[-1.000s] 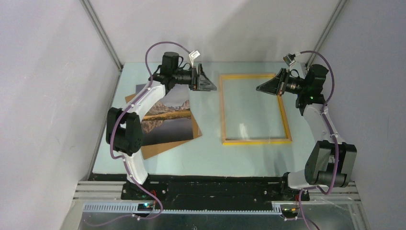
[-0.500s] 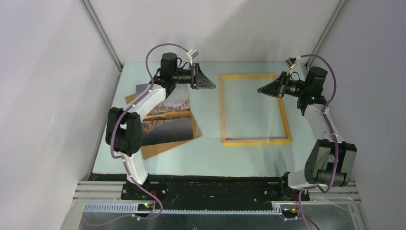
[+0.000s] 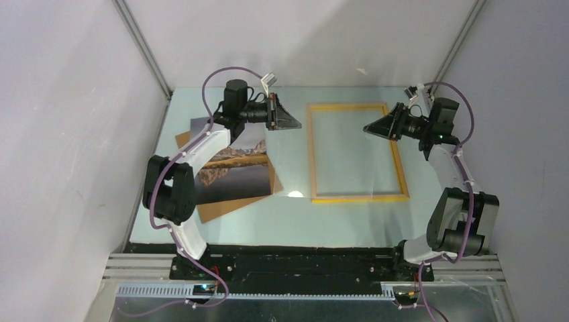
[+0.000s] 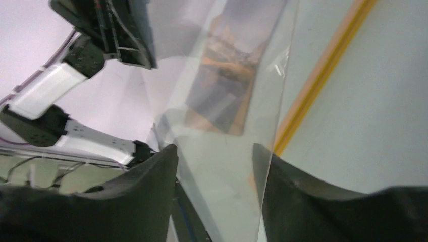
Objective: Put the photo into the frame
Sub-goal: Adjust the photo frame item, then move the photo frame to the center of the board.
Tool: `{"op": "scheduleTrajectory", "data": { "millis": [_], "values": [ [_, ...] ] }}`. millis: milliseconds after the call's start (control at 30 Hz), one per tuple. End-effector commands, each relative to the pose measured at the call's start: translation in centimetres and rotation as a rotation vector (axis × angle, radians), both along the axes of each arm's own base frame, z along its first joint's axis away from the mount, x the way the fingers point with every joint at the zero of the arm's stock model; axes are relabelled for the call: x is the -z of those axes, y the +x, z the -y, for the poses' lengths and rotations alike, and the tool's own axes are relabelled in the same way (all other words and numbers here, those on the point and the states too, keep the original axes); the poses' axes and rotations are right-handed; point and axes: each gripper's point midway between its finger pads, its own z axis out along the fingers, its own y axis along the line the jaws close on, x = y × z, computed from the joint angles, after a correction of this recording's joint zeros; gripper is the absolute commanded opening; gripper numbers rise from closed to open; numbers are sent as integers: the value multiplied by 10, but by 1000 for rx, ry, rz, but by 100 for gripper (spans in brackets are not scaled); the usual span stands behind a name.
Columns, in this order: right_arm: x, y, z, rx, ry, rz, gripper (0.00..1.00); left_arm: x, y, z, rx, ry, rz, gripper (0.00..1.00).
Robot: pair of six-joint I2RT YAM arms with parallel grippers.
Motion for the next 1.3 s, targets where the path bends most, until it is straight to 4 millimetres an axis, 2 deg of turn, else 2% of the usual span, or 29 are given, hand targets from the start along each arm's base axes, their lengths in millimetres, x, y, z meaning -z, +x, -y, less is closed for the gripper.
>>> {"op": "scheduleTrajectory", "data": {
  "millis": [0,67,200,400,433,467,500,533,567,667,867,1000,1133,1200,1267],
  "values": [
    [12,9,22,85,-61,3,70,-35,-5,-3,-67,-29,69,0],
    [19,11,35,132,-95,-11,81,-35,-5,-3,-81,-30,56,0],
    [37,17,64,237,-180,-46,87,-38,-5,-3,-101,-34,33,0],
    [78,27,115,412,-476,-99,87,-37,-2,-1,-117,-41,-29,0],
    [93,27,125,431,-544,-130,86,-38,-1,-1,-119,-44,-40,0],
    [97,29,130,442,-576,-140,85,-37,1,0,-118,-45,-46,0],
    [113,28,139,451,-629,-181,84,-37,1,0,-119,-47,-54,0],
    [117,29,143,456,-652,-194,84,-35,3,1,-119,-46,-62,0],
    [131,29,150,456,-692,-234,82,-35,5,2,-120,-48,-70,0],
    [157,29,166,464,-778,-299,79,-34,7,3,-119,-52,-84,0],
    [197,31,183,437,-887,-376,73,-37,10,5,-121,-63,-88,0],
    [210,31,187,422,-910,-405,67,-43,14,5,-131,-76,-94,0],
    [219,29,186,404,-906,-427,54,-49,19,6,-147,-93,-95,0],
    [221,29,183,396,-901,-432,42,-50,21,7,-152,-100,-98,0],
    [222,28,180,384,-895,-436,34,-50,23,7,-161,-104,-102,0]
  ]
}}
